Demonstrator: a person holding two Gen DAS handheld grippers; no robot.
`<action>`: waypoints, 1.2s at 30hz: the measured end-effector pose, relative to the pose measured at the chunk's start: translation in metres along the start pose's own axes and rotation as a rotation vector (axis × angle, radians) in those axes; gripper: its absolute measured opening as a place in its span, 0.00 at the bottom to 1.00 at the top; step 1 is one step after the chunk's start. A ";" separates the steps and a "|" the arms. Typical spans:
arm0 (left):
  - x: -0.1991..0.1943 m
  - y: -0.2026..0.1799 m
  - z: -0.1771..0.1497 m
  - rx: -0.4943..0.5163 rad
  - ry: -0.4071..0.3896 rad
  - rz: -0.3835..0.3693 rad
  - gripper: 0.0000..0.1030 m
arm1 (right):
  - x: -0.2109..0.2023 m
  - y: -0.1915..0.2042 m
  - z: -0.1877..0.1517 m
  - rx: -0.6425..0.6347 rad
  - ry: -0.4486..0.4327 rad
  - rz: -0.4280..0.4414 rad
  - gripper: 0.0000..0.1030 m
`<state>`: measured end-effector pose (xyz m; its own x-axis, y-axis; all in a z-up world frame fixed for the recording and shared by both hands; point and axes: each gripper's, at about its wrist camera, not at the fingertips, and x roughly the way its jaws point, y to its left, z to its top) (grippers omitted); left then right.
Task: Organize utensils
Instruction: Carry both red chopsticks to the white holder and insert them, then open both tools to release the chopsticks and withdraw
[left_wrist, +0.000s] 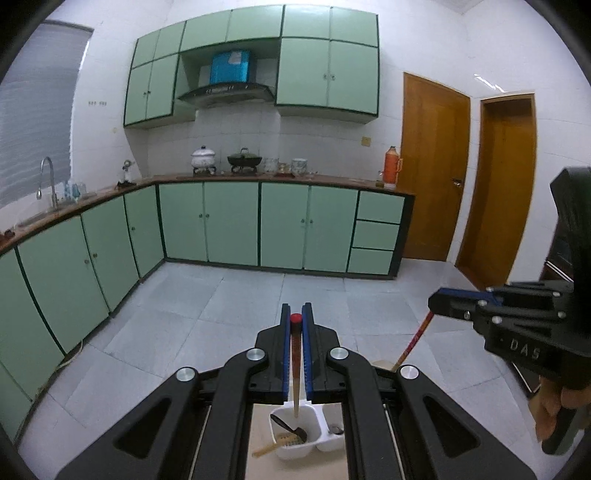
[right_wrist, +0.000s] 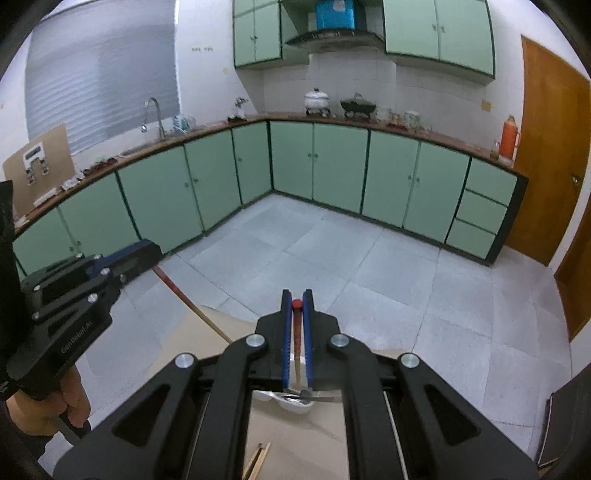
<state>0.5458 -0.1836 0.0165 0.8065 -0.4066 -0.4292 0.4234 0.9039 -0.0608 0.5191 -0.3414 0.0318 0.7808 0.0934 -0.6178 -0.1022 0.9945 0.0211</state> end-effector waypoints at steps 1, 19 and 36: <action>0.011 0.002 -0.007 -0.005 0.008 0.003 0.05 | 0.012 -0.003 -0.004 0.005 0.010 -0.005 0.05; 0.026 0.017 -0.050 0.011 0.088 -0.005 0.30 | 0.023 -0.032 -0.051 0.092 -0.002 0.011 0.21; -0.162 0.018 -0.267 -0.017 0.015 0.063 0.71 | -0.062 0.063 -0.414 0.034 0.056 -0.019 0.38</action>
<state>0.3133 -0.0659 -0.1556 0.8247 -0.3473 -0.4464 0.3653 0.9296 -0.0483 0.2087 -0.3034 -0.2540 0.7469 0.0728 -0.6610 -0.0657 0.9972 0.0355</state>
